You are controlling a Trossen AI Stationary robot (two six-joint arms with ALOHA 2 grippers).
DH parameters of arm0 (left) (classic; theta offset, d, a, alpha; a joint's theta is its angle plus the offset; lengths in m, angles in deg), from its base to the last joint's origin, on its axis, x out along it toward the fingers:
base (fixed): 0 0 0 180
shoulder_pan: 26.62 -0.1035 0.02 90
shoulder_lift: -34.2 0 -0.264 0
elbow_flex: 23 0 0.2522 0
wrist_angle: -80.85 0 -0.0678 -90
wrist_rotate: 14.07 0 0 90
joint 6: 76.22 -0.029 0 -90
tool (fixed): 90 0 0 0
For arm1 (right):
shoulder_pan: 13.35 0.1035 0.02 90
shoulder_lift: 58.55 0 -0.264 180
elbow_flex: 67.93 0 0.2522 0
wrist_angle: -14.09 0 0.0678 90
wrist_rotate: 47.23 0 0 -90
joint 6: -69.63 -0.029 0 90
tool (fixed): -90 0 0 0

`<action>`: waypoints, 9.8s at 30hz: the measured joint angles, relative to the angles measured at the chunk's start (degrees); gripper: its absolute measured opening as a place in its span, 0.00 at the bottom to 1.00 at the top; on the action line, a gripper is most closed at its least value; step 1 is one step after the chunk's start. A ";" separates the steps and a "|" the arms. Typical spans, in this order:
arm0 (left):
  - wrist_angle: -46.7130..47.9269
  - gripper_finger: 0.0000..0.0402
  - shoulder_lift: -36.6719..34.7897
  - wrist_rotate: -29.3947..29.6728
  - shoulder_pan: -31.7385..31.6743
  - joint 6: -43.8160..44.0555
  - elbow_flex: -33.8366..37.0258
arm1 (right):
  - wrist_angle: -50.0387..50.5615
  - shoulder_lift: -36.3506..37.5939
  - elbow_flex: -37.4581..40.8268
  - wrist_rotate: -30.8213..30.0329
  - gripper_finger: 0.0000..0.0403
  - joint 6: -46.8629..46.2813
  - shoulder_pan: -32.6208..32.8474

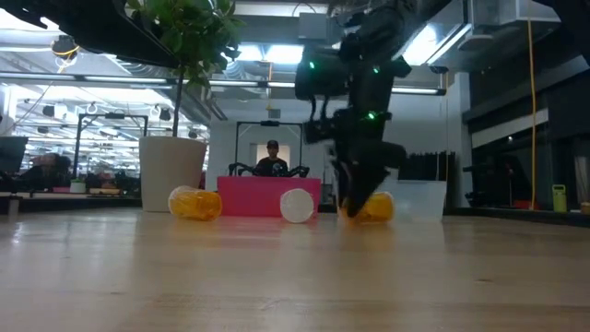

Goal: Pick and place medicine bottles into bin by pill shape (circle, oval)
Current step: Put the orange capsule bottle into the red bin

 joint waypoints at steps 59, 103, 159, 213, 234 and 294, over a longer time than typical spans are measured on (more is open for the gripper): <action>-0.01 0.23 0.00 0.00 0.00 0.00 0.00 | 7.69 0.09 -3.82 -4.85 0.48 -8.49 1.29; 0.00 0.23 0.00 0.01 0.00 -0.04 0.00 | -22.15 0.09 -10.66 -21.39 0.67 -9.35 -5.13; -0.01 0.23 0.00 0.00 0.00 0.00 0.00 | -23.75 -1.92 2.63 -23.45 0.68 -65.84 8.13; -0.01 0.23 0.00 0.00 0.00 0.00 0.00 | -20.18 -5.57 -15.00 -28.45 0.52 -35.08 6.49; 0.02 0.23 0.00 -0.01 0.01 -0.02 0.00 | -20.34 -5.55 -17.00 -24.83 0.55 -32.79 0.15; 0.00 0.23 0.00 -0.02 0.00 -0.02 0.00 | -36.82 -6.01 -7.31 -5.43 0.71 -34.31 10.26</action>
